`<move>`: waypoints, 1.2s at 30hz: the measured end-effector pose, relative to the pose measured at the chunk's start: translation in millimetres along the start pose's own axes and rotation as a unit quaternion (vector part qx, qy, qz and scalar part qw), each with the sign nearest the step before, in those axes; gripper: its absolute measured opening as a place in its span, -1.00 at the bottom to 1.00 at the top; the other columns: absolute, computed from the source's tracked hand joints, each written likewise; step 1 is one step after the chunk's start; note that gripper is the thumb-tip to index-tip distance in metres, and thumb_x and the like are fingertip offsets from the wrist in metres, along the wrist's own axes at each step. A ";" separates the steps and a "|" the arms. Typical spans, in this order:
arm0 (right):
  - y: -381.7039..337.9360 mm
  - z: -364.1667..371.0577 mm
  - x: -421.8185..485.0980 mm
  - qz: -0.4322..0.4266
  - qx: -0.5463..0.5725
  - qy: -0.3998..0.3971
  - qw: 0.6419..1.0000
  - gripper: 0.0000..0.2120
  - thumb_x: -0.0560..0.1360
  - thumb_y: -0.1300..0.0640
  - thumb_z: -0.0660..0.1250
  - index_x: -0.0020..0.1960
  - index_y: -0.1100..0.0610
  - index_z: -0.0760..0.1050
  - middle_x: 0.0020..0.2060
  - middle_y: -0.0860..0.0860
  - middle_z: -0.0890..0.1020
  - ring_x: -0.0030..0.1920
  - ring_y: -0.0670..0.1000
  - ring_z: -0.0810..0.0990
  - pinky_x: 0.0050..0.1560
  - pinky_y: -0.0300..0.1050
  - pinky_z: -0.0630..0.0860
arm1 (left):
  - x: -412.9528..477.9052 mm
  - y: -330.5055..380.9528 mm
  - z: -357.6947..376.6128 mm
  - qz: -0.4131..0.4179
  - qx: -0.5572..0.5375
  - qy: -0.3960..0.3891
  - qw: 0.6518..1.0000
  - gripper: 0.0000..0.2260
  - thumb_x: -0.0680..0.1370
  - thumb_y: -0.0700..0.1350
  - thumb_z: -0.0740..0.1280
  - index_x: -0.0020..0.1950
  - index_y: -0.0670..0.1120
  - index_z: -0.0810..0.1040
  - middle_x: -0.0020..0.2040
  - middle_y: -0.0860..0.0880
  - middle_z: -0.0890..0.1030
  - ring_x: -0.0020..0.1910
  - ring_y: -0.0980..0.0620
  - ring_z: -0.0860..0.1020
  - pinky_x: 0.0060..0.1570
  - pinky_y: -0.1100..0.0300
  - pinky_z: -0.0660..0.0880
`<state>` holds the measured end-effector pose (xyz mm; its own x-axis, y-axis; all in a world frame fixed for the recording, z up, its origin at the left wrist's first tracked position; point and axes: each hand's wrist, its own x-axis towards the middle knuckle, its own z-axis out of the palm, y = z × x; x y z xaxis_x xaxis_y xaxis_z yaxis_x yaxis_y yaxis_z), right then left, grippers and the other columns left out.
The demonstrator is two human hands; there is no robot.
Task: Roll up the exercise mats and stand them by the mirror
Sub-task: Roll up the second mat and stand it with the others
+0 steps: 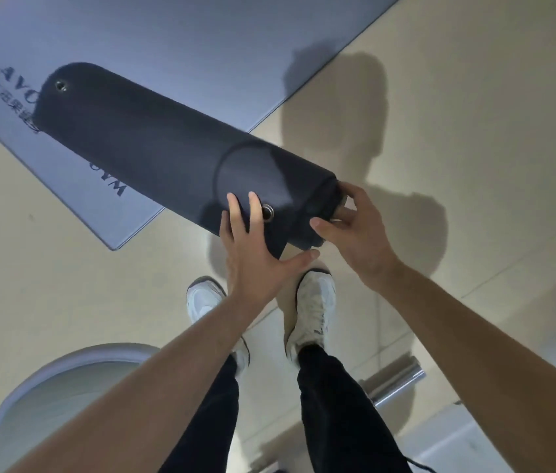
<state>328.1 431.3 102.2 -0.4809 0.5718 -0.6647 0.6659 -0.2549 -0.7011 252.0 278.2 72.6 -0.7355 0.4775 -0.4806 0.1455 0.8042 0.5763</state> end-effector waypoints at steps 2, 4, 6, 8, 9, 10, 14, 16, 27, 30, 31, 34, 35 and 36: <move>-22.4 -0.9 -21.5 0.009 0.024 -0.055 0.998 -0.43 0.52 0.36 0.45 0.46 0.12 0.36 0.12 0.18 0.69 0.01 -0.05 0.73 -0.04 -0.20 0.65 | -10.0 1.6 -22.2 -0.027 -0.012 0.017 0.999 0.21 0.22 0.58 0.39 0.68 0.02 0.02 0.70 -0.12 -0.06 0.63 -0.23 0.04 0.52 -0.20 0.25; -42.5 0.6 -39.7 0.009 0.033 -0.100 0.994 -0.40 0.55 0.34 0.43 0.53 0.15 0.32 0.03 0.12 0.72 0.04 -0.03 0.71 0.14 -0.09 0.66 | -16.2 5.3 -46.6 -0.047 -0.026 0.032 0.998 0.22 0.21 0.56 0.42 0.68 0.02 0.04 0.70 -0.11 -0.01 0.64 -0.19 0.07 0.52 -0.17 0.27; -61.6 4.0 -54.1 0.010 0.039 -0.143 0.989 -0.38 0.57 0.32 0.41 0.57 0.14 0.29 0.01 0.04 0.75 0.11 0.00 0.70 0.27 -0.03 0.60 | -18.8 8.7 -70.2 -0.070 -0.044 0.043 0.996 0.20 0.21 0.52 0.47 0.68 0.02 0.07 0.70 -0.07 0.02 0.64 -0.14 0.09 0.49 -0.12 0.29; -79.8 11.2 -64.4 0.017 0.037 -0.176 0.983 -0.33 0.56 0.24 0.42 0.60 0.08 0.26 0.04 0.00 0.76 0.17 0.00 0.69 0.34 0.00 0.56 | -20.0 9.1 -92.0 -0.083 -0.054 0.057 0.993 0.19 0.21 0.49 0.52 0.67 0.02 0.09 0.70 -0.05 0.05 0.65 -0.11 0.10 0.49 -0.09 0.29; -88.7 15.1 -69.0 0.018 0.037 -0.192 0.980 -0.30 0.54 0.18 0.44 0.61 0.04 0.25 0.08 0.02 0.75 0.21 0.02 0.68 0.37 0.04 0.54 | -20.8 9.8 -103.2 -0.083 -0.054 0.067 0.993 0.21 0.20 0.49 0.53 0.67 0.01 0.10 0.70 -0.07 0.07 0.65 -0.11 0.12 0.50 -0.09 0.29; -96.6 19.4 -73.0 0.016 0.039 -0.209 0.977 -0.26 0.50 0.13 0.45 0.62 0.02 0.24 0.14 0.09 0.73 0.26 0.05 0.66 0.40 0.07 0.51 | -21.0 8.9 -113.7 -0.078 -0.055 0.076 0.993 0.22 0.19 0.50 0.54 0.66 -0.01 0.12 0.69 -0.09 0.10 0.64 -0.10 0.14 0.49 -0.08 0.30; -124.9 39.1 -82.1 -0.022 0.013 -0.293 0.956 -0.18 0.53 0.27 0.46 0.65 -0.03 0.14 0.32 0.19 0.61 0.37 0.05 0.58 0.42 0.03 0.48 | -19.5 -5.5 -156.7 -0.077 -0.078 0.085 0.990 0.20 0.15 0.53 0.52 0.62 -0.04 0.22 0.58 -0.15 0.34 0.51 -0.10 0.41 0.42 -0.04 0.46; -137.8 50.5 -84.2 -0.059 -0.052 -0.326 0.942 -0.12 0.51 0.30 0.48 0.66 -0.05 0.09 0.34 0.02 0.60 0.37 0.03 0.57 0.41 0.04 0.50 | -21.4 -13.4 -179.9 -0.072 -0.068 0.100 0.990 0.11 0.22 0.46 0.52 0.62 -0.06 0.26 0.52 -0.16 0.44 0.44 -0.11 0.49 0.38 -0.03 0.50; -182.7 113.3 -103.7 -0.299 -0.249 -0.236 0.890 -0.30 0.44 0.15 0.55 0.52 -0.02 0.40 0.21 -0.03 0.68 0.22 -0.05 0.63 0.28 0.04 0.57 | -23.1 -49.3 -278.5 -0.071 -0.179 0.106 0.976 -0.16 0.30 0.21 0.47 0.57 0.02 0.41 0.33 0.23 0.57 0.26 0.35 0.53 0.31 0.10 0.55; -174.9 113.3 -90.6 -0.320 -0.283 -0.048 0.903 -0.39 0.44 0.07 0.55 0.45 0.07 0.47 0.08 0.00 0.59 0.06 0.01 0.57 0.11 0.02 0.60 | -19.4 -51.7 -297.3 -0.098 -0.238 0.111 0.960 -0.12 0.26 0.23 0.48 0.56 0.01 0.43 0.20 0.27 0.56 0.04 0.41 0.56 0.17 0.41 0.50; -173.6 116.2 -83.4 -0.276 -0.282 -0.042 0.918 -0.31 0.44 0.02 0.55 0.51 0.06 0.39 0.14 0.02 0.52 0.12 0.01 0.54 0.16 -0.01 0.58 | -18.0 -52.4 -302.6 -0.103 -0.258 0.114 0.954 -0.12 0.26 0.22 0.49 0.55 -0.01 0.43 0.23 0.24 0.58 0.14 0.34 0.58 0.25 0.35 0.51; -184.2 139.3 -72.2 -0.176 -0.233 -0.122 0.949 -0.20 0.48 -0.05 0.51 0.61 -0.03 0.21 0.36 -0.05 0.48 0.36 -0.04 0.49 0.35 0.00 0.51 | -14.6 -56.3 -314.2 -0.123 -0.312 0.124 0.934 -0.16 0.30 0.15 0.54 0.55 -0.04 0.44 0.40 0.08 0.58 0.38 0.14 0.55 0.41 0.11 0.48; -189.0 149.7 -70.0 -0.180 -0.201 -0.141 0.953 -0.25 0.49 0.01 0.49 0.59 -0.04 0.24 0.37 -0.11 0.51 0.37 -0.08 0.50 0.38 -0.01 0.50 | -14.2 -56.3 -318.0 -0.136 -0.324 0.125 0.928 -0.18 0.32 0.14 0.55 0.55 -0.04 0.44 0.42 0.05 0.57 0.38 0.10 0.55 0.37 0.12 0.51; -196.1 160.2 -69.9 -0.181 -0.171 -0.143 0.958 -0.34 0.48 0.12 0.46 0.52 -0.04 0.30 0.30 -0.17 0.56 0.32 -0.12 0.53 0.35 -0.06 0.51 | -14.5 -55.1 -321.3 -0.147 -0.334 0.127 0.922 -0.19 0.33 0.14 0.55 0.54 -0.04 0.45 0.41 0.03 0.59 0.37 0.07 0.56 0.33 0.13 0.53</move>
<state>139.8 316.4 244.7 -0.8193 0.3255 -0.4719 0.5505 0.2170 -0.8061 42.0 113.2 260.2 -0.8218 0.1068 -0.5597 -0.4631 0.4472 0.7652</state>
